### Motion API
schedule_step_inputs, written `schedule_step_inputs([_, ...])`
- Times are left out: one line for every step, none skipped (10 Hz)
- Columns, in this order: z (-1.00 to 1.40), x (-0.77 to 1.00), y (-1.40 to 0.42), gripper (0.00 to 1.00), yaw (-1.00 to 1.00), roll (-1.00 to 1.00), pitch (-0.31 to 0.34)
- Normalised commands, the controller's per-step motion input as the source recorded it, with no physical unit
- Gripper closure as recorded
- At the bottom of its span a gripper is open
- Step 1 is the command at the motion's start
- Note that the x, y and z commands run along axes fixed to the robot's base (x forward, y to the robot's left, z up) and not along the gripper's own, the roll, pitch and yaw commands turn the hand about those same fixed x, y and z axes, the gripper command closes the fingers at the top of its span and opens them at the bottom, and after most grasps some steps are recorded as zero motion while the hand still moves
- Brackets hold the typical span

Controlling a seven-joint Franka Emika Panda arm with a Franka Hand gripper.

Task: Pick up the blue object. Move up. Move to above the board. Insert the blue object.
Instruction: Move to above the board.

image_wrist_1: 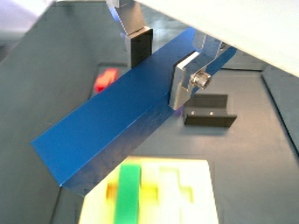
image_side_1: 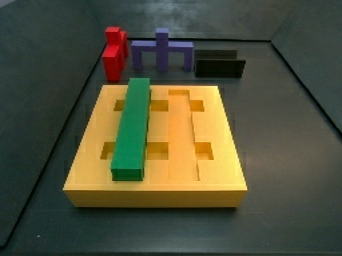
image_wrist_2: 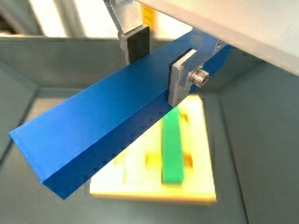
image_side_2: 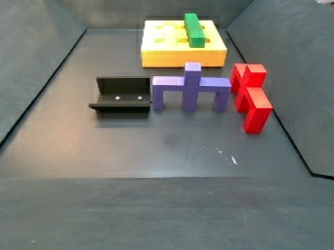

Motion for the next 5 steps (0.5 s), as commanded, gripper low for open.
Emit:
schedule_step_inputs([0.08, 0.17, -0.61, 1.0, 1.0, 0.04, 0.088])
schedule_step_inputs([0.05, 0.13, -0.35, 1.0, 1.0, 0.05, 0.1])
schedule_step_inputs([0.04, 0.06, -0.1, 1.0, 1.0, 0.05, 0.113])
schedule_step_inputs([0.03, 0.04, -0.02, 1.0, 1.0, 0.07, 0.129])
schedule_step_inputs([0.03, 0.05, -0.01, 1.0, 1.0, 0.09, 0.146])
